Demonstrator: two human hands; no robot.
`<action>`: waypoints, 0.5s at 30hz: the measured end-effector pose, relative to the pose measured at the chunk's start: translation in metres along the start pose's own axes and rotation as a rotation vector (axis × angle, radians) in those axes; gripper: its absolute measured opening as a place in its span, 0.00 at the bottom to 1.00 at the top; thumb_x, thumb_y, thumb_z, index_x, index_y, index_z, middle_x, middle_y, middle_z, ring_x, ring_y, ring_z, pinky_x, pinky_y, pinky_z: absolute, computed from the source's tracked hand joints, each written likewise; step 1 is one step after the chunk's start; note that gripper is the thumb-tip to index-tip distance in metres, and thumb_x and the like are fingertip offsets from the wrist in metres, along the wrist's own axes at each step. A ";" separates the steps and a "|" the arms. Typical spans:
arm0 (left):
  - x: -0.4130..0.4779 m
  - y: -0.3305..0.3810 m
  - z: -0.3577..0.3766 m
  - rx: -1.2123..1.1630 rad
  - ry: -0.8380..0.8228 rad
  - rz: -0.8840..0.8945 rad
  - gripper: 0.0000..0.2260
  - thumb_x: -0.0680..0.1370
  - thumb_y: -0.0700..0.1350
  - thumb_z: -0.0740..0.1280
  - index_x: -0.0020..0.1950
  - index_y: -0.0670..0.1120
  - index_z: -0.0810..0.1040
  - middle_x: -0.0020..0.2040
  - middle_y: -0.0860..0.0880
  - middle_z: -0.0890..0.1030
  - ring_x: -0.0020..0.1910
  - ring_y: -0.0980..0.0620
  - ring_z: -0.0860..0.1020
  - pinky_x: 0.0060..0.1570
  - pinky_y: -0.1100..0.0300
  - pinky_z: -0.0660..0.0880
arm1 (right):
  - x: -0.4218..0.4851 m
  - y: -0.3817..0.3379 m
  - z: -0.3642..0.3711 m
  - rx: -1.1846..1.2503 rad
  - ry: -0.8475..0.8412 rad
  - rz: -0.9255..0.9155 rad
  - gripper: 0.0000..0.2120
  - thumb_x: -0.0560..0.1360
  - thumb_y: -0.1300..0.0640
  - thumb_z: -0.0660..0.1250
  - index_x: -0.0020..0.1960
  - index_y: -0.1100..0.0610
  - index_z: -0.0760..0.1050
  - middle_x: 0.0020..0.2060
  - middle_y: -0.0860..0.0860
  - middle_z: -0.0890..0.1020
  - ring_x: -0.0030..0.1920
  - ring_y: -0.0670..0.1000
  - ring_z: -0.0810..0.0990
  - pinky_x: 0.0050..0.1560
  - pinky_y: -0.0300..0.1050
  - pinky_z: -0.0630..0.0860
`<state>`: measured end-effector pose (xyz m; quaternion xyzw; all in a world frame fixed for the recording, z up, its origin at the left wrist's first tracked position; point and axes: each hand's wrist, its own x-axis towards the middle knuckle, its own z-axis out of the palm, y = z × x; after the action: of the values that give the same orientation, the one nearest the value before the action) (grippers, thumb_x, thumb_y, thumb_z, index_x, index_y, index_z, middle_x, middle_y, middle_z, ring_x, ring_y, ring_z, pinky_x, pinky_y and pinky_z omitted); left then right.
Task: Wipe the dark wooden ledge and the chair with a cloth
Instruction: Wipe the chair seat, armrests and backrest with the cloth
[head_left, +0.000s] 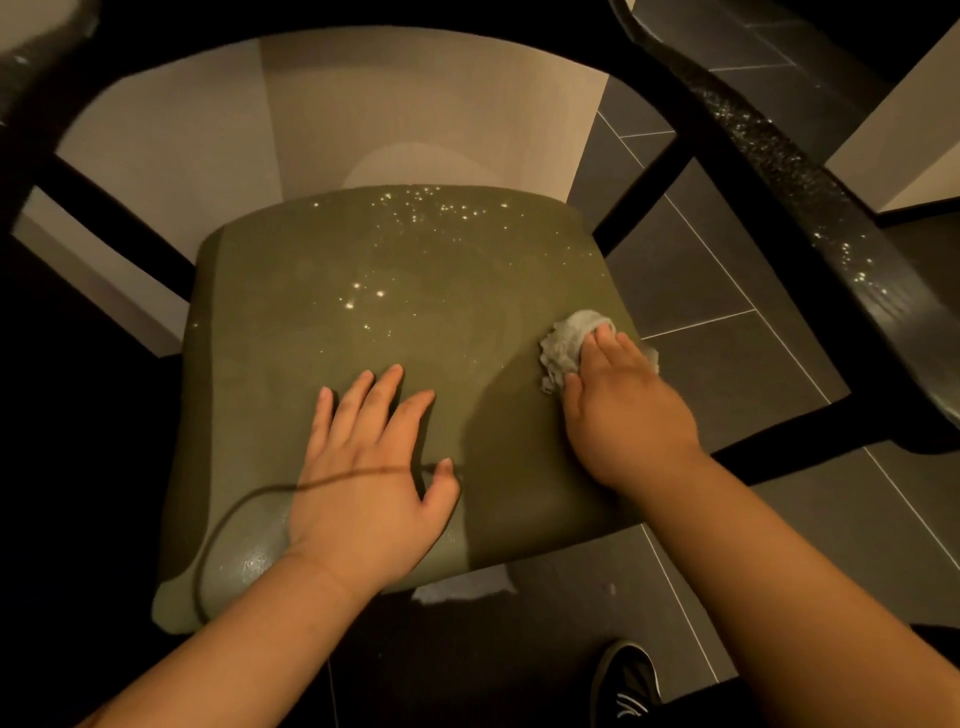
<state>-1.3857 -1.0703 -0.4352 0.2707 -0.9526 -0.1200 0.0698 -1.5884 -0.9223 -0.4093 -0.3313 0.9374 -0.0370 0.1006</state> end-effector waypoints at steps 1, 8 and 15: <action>0.000 0.000 0.000 -0.001 0.000 -0.001 0.30 0.77 0.61 0.60 0.78 0.53 0.71 0.82 0.48 0.64 0.83 0.46 0.58 0.83 0.42 0.49 | 0.007 0.001 0.001 -0.004 0.007 0.004 0.30 0.85 0.45 0.48 0.82 0.61 0.56 0.81 0.57 0.58 0.81 0.57 0.56 0.79 0.56 0.61; -0.001 -0.002 -0.001 -0.054 0.059 -0.063 0.30 0.76 0.61 0.62 0.76 0.52 0.72 0.81 0.47 0.65 0.83 0.45 0.58 0.83 0.43 0.46 | 0.096 -0.002 -0.015 0.083 -0.039 0.141 0.32 0.86 0.45 0.46 0.84 0.62 0.44 0.84 0.58 0.46 0.83 0.57 0.44 0.82 0.54 0.47; 0.000 -0.002 -0.002 -0.052 0.038 -0.077 0.29 0.77 0.61 0.61 0.77 0.53 0.70 0.82 0.48 0.64 0.83 0.46 0.57 0.83 0.43 0.45 | 0.011 -0.017 -0.005 -0.090 -0.108 0.228 0.36 0.84 0.39 0.44 0.84 0.59 0.46 0.83 0.61 0.49 0.82 0.64 0.50 0.81 0.61 0.51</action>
<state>-1.3846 -1.0726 -0.4340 0.3077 -0.9365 -0.1421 0.0902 -1.5874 -0.9430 -0.4036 -0.2281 0.9630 0.0347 0.1394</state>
